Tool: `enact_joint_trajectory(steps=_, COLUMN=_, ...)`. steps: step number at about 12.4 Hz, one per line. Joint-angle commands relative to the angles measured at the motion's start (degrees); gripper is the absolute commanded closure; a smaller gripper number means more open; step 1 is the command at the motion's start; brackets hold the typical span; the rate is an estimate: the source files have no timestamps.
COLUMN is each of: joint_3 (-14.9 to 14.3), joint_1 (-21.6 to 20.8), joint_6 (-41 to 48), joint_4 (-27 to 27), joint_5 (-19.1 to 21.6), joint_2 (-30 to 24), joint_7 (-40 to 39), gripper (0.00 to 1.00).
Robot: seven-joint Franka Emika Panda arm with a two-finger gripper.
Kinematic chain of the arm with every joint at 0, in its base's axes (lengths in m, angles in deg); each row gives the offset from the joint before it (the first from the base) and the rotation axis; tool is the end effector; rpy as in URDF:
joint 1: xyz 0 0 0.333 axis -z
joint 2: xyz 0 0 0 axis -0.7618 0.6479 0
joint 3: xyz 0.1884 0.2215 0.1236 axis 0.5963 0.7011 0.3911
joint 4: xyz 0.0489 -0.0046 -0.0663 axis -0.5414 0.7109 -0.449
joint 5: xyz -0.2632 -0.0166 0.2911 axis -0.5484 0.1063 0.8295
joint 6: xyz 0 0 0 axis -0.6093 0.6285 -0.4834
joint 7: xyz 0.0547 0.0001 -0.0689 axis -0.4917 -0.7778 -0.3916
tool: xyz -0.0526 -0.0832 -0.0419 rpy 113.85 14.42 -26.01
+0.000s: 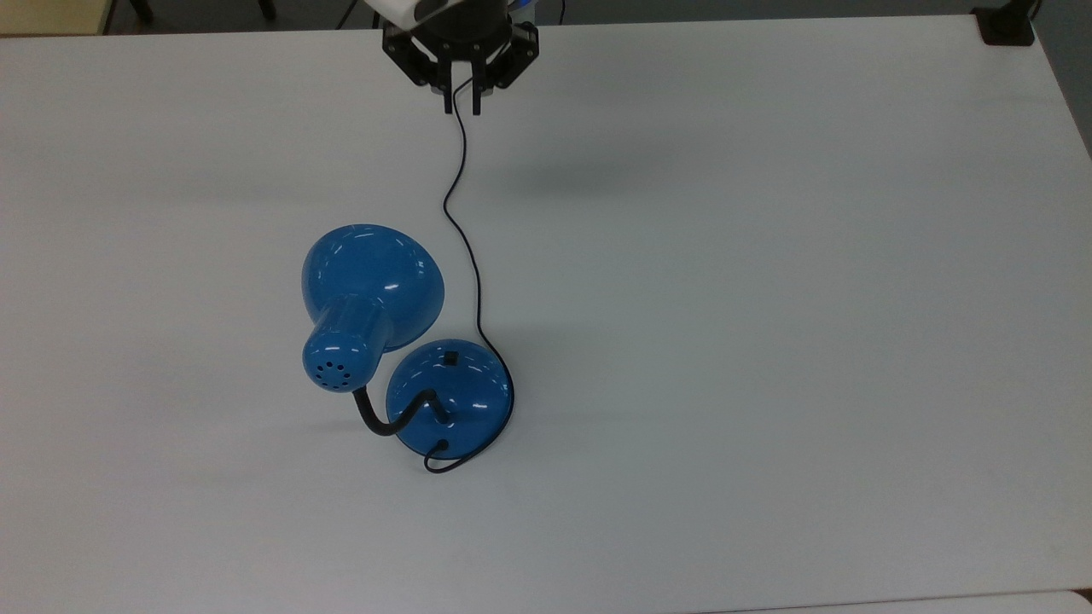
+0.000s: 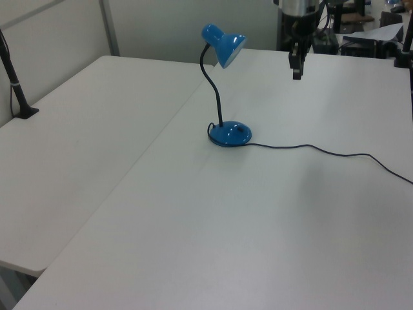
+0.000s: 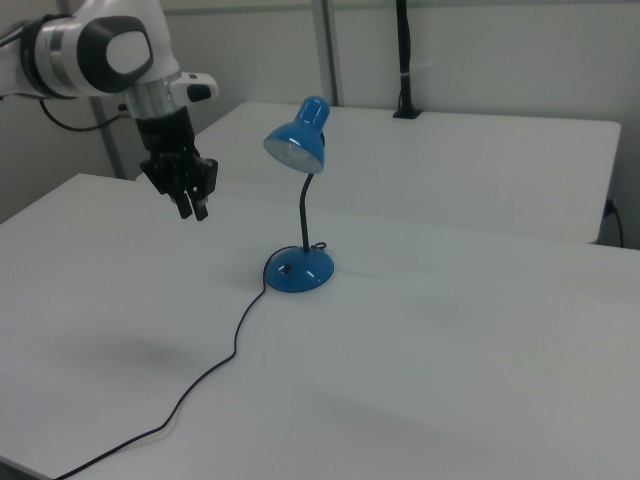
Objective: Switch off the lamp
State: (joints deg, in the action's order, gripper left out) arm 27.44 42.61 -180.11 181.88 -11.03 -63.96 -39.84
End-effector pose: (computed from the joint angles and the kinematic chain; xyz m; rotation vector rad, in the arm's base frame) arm 0.5756 0.0458 0.5573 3.0584 0.0848 -0.0175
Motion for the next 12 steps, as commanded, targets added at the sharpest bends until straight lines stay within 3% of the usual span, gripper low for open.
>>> enact_joint_trajectory(steps=1, joint_3=-0.9, joint_1=-0.3, joint_6=2.3, joint_4=0.1, joint_5=-0.2, joint_2=-2.0, joint_7=-0.5, gripper=0.00)
enact_joint_trajectory(steps=12, joint_3=-1.1, joint_1=2.1, joint_6=2.6, joint_4=-1.1, joint_5=-0.3, joint_2=-2.3, joint_7=-0.5, gripper=0.00)
